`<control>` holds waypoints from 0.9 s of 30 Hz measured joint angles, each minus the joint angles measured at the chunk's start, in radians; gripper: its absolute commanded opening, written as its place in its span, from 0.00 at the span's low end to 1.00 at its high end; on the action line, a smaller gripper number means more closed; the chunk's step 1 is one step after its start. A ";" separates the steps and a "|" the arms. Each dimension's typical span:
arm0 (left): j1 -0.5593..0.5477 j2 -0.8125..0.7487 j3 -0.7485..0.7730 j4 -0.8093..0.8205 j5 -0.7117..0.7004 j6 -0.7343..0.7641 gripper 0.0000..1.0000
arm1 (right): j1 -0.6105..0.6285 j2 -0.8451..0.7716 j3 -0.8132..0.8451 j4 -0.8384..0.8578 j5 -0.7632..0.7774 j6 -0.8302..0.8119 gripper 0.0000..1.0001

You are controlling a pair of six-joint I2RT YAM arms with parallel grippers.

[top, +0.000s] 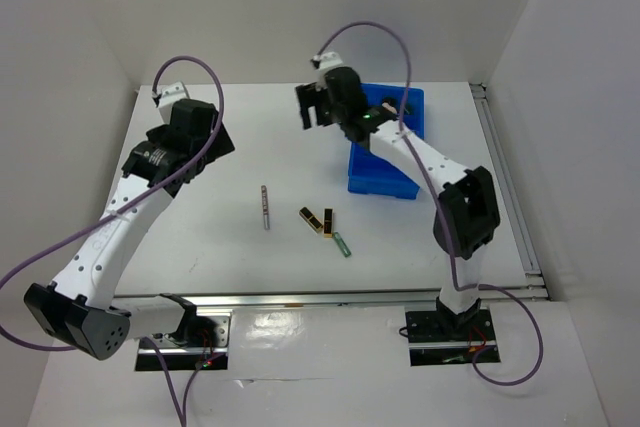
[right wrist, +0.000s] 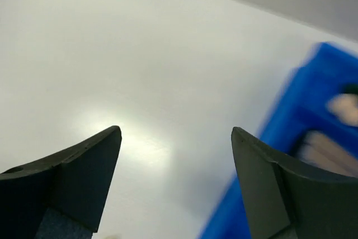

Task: Organize the makeup

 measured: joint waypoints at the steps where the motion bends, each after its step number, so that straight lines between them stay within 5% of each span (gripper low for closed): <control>1: 0.000 -0.005 -0.003 -0.002 -0.005 -0.003 0.99 | 0.041 0.034 0.047 -0.045 -0.027 0.036 0.87; 14: 0.000 -0.106 -0.059 0.015 -0.030 -0.026 0.99 | 0.287 0.426 0.255 -0.351 -0.166 0.238 0.79; 27: 0.000 -0.119 -0.086 0.020 -0.027 -0.025 0.99 | 0.375 0.528 0.334 -0.385 -0.072 0.246 0.51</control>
